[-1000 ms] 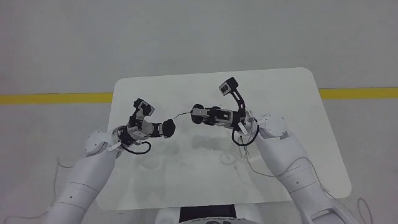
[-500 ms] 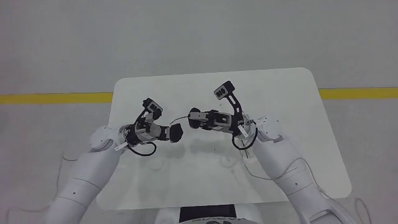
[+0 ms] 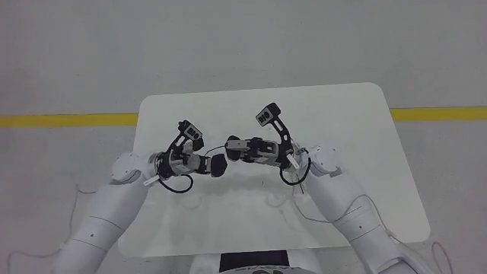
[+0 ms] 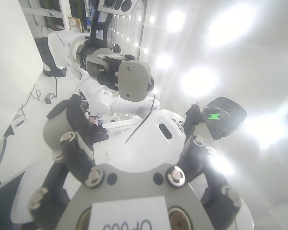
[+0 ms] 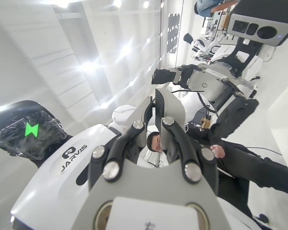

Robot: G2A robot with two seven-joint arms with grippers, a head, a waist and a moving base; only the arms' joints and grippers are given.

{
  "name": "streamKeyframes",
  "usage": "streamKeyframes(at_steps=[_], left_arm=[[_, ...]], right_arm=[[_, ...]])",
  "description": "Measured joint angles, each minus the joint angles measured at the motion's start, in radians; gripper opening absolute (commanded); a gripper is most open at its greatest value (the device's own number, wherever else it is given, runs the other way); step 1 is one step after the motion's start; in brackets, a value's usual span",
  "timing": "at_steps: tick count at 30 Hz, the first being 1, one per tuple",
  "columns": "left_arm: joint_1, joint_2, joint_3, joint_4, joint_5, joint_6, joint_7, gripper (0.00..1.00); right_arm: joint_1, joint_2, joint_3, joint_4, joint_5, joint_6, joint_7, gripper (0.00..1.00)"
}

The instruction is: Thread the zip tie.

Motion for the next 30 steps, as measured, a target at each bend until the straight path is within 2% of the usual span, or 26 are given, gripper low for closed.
streamKeyframes(at_steps=[6,9,12,13,14,15,17,18,26,30], left_arm=[[-0.002,0.001,-0.001,0.003,0.014,-0.01,0.003,1.0],[0.002,0.001,-0.001,-0.015,0.018,-0.013,0.035,1.0],[0.009,0.003,-0.011,-0.026,0.022,-0.017,0.039,1.0],[0.011,0.004,-0.014,-0.028,0.024,-0.017,0.036,0.93],[0.012,0.005,-0.018,-0.03,0.024,-0.016,0.032,0.82],[0.013,0.006,-0.021,-0.031,0.024,-0.015,0.03,0.76],[0.015,0.008,-0.026,-0.031,0.027,-0.014,0.026,0.53],[0.015,0.008,-0.028,-0.031,0.028,-0.013,0.024,0.49],[0.015,0.015,-0.042,-0.039,0.078,-0.01,0.027,0.34],[0.016,0.021,-0.05,-0.048,0.123,-0.008,0.038,0.31]], right_arm=[[0.003,0.0,-0.001,0.003,-0.004,-0.007,-0.005,0.0],[-0.006,0.002,-0.005,-0.016,-0.03,0.002,-0.04,0.0],[-0.011,0.008,-0.001,-0.029,-0.06,0.015,-0.055,0.0],[-0.011,0.009,0.0,-0.031,-0.068,0.02,-0.055,0.0],[-0.01,0.012,0.001,-0.034,-0.08,0.027,-0.054,0.0],[-0.009,0.014,0.002,-0.036,-0.091,0.034,-0.052,0.0],[-0.008,0.018,0.005,-0.041,-0.113,0.047,-0.052,0.0],[-0.007,0.02,0.006,-0.043,-0.121,0.052,-0.052,0.0],[-0.006,0.038,0.019,-0.066,-0.192,0.107,-0.04,0.0],[-0.009,0.046,0.025,-0.078,-0.219,0.123,-0.041,0.0]])
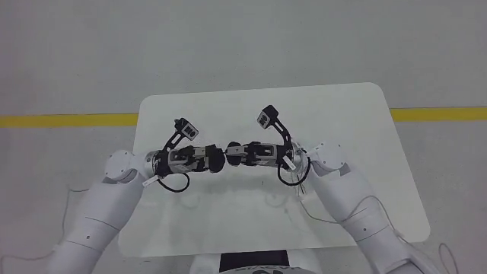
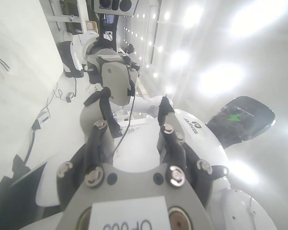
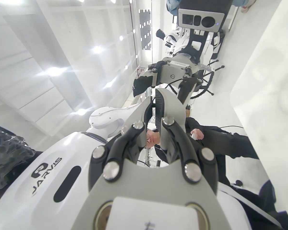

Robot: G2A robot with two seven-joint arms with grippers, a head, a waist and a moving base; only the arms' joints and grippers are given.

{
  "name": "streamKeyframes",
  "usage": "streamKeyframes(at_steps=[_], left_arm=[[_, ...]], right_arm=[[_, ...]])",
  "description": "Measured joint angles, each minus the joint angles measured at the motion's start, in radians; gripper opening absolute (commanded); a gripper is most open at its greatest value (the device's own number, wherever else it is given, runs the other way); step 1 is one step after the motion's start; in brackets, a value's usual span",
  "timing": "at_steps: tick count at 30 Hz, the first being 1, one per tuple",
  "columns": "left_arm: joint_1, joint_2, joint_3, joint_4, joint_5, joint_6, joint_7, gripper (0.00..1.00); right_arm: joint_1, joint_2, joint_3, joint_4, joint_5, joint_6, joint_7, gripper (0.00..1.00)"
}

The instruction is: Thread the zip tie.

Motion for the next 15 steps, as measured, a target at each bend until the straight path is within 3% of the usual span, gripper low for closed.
streamKeyframes(at_steps=[10,13,14,15], left_arm=[[0.018,0.011,-0.018,-0.033,0.064,-0.001,0.033,0.26],[0.021,0.013,-0.02,-0.041,0.073,-0.002,0.039,0.31],[0.022,0.014,-0.02,-0.045,0.078,-0.002,0.041,0.71],[0.023,0.014,-0.02,-0.047,0.08,-0.001,0.042,1.0]], right_arm=[[-0.013,0.017,0.005,-0.029,-0.043,0.023,-0.009,0.0],[-0.014,0.021,0.002,-0.032,-0.063,0.03,-0.018,0.0],[-0.014,0.022,-0.001,-0.034,-0.071,0.033,-0.021,0.0],[-0.015,0.023,-0.002,-0.034,-0.073,0.034,-0.022,0.0]])
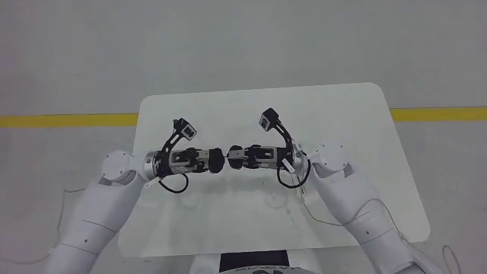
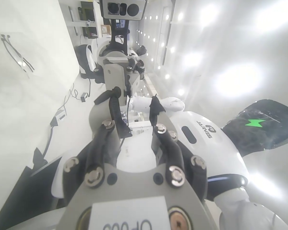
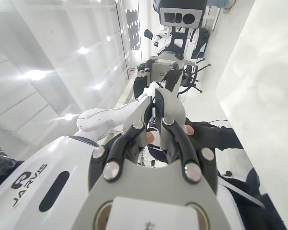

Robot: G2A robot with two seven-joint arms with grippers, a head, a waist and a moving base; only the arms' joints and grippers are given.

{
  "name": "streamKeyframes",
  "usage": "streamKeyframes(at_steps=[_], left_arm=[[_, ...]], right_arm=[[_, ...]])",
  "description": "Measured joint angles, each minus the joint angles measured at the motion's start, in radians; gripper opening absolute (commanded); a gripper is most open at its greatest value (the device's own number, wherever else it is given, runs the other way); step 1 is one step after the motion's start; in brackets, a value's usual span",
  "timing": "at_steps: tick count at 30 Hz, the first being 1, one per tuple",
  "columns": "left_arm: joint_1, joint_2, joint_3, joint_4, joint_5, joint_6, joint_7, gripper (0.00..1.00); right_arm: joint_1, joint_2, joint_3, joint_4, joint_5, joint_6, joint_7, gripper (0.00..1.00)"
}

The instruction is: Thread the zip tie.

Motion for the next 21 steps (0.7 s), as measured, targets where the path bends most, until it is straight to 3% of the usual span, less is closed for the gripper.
streamKeyframes(at_steps=[8,14,21], left_arm=[[0.001,0.0,0.001,-0.002,0.0,0.001,0.001,1.0],[0.006,0.001,0.005,-0.023,0.009,0.009,0.038,1.0],[0.007,0.004,0.004,-0.027,0.009,0.009,0.038,0.76]], right_arm=[[-0.002,0.0,-0.001,-0.003,-0.002,0.0,-0.005,0.0],[-0.01,0.007,-0.009,-0.03,-0.045,0.017,-0.045,0.0],[-0.014,0.015,-0.009,-0.041,-0.066,0.028,-0.071,0.0]])
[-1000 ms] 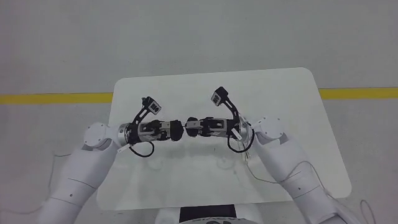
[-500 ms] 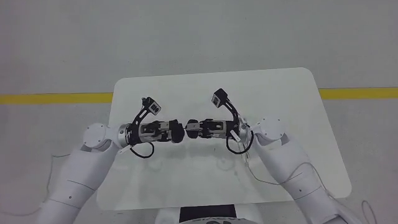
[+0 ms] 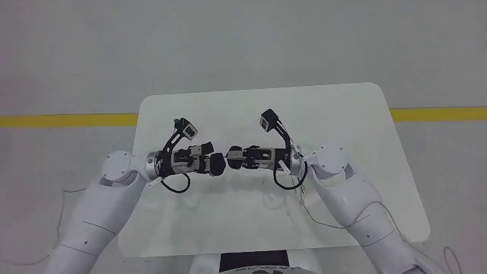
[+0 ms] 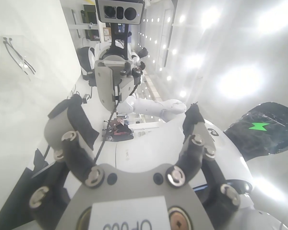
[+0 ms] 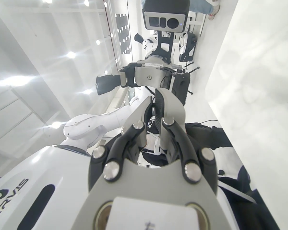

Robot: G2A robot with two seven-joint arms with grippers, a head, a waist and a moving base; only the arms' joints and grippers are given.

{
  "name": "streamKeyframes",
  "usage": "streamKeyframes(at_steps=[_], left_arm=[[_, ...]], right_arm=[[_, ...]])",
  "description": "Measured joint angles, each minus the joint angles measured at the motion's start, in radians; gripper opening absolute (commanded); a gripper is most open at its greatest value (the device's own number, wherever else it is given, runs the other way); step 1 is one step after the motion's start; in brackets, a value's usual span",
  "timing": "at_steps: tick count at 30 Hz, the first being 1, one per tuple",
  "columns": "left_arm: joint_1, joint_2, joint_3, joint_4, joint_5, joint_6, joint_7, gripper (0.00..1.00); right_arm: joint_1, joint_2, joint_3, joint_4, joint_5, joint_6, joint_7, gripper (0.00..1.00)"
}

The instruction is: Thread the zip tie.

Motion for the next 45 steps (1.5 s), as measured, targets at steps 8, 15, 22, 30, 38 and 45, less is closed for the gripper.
streamKeyframes(at_steps=[8,15,22,30,38,45], left_arm=[[-0.003,0.004,-0.003,0.002,0.009,0.001,0.003,0.46],[-0.006,0.007,0.001,0.006,0.035,0.011,0.011,0.43],[-0.007,0.01,0.004,0.003,0.051,0.011,0.02,0.35],[-0.005,0.015,0.005,-0.003,0.073,0.014,0.028,0.22],[-0.007,0.018,0.013,-0.006,0.084,0.018,0.033,0.13],[-0.011,0.02,0.02,-0.003,0.085,0.02,0.035,0.09]], right_arm=[[-0.005,0.01,0.006,-0.009,-0.006,0.009,-0.013,0.0],[-0.007,0.017,0.009,-0.02,-0.004,0.011,-0.019,0.0],[-0.009,0.023,0.002,-0.026,-0.004,0.017,-0.023,0.0],[-0.011,0.029,-0.003,-0.023,0.002,0.017,-0.031,0.0],[-0.007,0.034,-0.013,-0.02,0.011,0.018,-0.028,0.0],[0.003,0.037,-0.026,-0.013,0.017,0.019,-0.02,0.0]])
